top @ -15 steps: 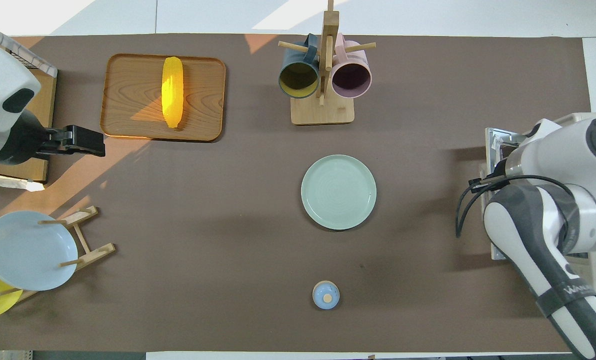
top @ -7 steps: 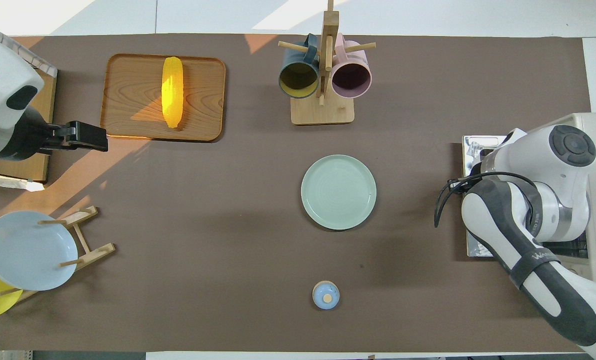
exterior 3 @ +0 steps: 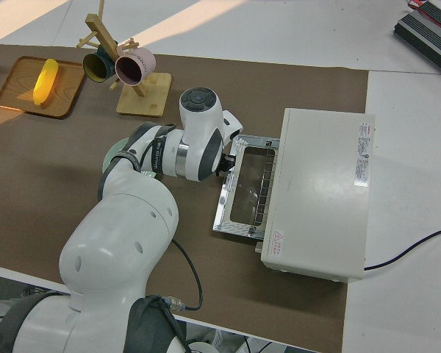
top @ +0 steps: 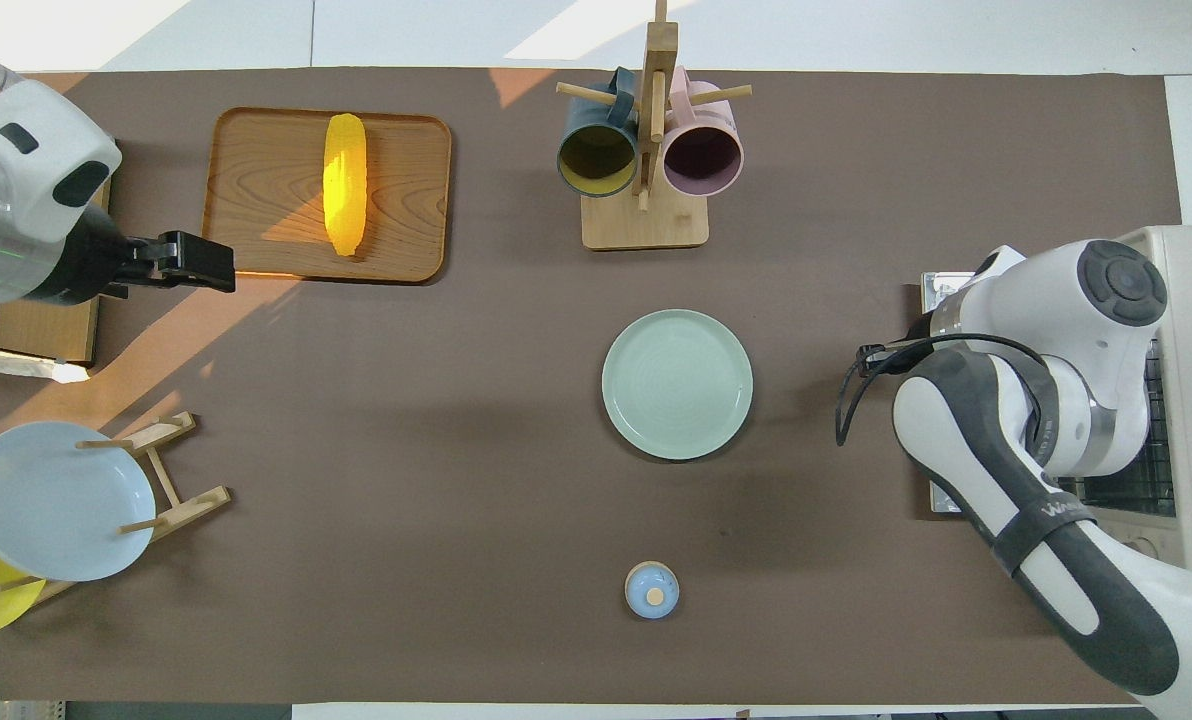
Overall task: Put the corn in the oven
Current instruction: 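Pull the toaster oven door down open with the right gripper, then reach the yellow corn on the wooden tray and grasp it with the left gripper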
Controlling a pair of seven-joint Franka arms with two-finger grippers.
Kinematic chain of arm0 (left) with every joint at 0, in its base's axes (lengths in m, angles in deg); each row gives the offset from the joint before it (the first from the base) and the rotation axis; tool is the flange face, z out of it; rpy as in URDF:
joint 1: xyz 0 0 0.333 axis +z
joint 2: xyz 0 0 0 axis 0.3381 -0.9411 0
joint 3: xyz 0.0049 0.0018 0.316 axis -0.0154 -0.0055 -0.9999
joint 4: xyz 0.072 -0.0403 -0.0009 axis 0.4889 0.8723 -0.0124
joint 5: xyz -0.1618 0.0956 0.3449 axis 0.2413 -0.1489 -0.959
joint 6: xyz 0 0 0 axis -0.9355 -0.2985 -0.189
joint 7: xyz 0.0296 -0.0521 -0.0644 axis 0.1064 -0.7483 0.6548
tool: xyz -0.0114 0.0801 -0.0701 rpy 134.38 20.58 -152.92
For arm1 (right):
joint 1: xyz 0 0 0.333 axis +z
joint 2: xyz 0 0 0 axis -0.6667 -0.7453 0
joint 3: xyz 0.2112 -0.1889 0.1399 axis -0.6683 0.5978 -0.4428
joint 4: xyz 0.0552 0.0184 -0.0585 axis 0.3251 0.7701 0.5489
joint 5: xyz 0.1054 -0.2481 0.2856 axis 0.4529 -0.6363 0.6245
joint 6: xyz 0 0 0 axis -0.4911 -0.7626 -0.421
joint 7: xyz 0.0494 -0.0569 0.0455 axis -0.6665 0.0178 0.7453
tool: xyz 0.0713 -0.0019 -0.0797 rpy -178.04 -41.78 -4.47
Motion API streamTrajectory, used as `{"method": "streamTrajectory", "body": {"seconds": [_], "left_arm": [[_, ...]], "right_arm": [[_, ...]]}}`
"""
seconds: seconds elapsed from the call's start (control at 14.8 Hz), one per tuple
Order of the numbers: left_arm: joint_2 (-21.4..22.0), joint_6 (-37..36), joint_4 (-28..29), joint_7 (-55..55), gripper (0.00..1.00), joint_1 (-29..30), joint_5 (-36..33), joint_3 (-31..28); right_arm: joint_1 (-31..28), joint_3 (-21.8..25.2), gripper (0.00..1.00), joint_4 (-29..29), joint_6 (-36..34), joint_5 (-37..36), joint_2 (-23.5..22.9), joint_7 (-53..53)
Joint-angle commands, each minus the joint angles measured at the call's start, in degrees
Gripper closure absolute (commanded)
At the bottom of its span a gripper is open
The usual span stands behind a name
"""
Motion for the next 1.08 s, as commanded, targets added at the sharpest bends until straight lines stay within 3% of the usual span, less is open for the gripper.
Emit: {"method": "streamTrajectory", "body": {"seconds": [0.0, 0.14, 0.27, 0.61, 0.81, 1.01], "left_arm": [[-8.42, 1.32, -5.64, -0.15, 0.0, -0.68, 0.7, -0.32], [-16.32, 1.59, -13.01, -1.37, 0.0, -0.68, 0.71, 0.29], [-22.92, 2.46, -18.99, -2.51, 0.0, -0.5, 0.79, 0.64], [-37.96, 13.6, -26.48, -7.0, 0.0, -0.41, 0.35, 1.35], [-40.97, 18.98, -26.58, -8.15, 0.0, -0.41, -0.26, 1.17], [-42.28, 21.88, -25.62, -8.15, 0.0, -0.76, -0.61, 1.26]], "right_arm": [[2.55, 0.27, 0.43, -3.57, 0.14, 1.18, -1.59, -2.47], [3.08, 0.27, 0.43, -6.28, -2.13, 1.18, -1.68, -2.74], [3.7, 0.27, 0.42, -11.28, -9.58, 0.48, -1.51, -5.45], [0.11, 0.8, 0.39, -32.72, -38.4, -3.91, -0.11, -6.43], [-1.13, 0.8, 0.39, -35.66, -48.09, -5.58, 4.45, -6.52], [-0.96, 0.62, 0.39, -34.17, -47.26, -6.82, 5.43, -6.52]]}}
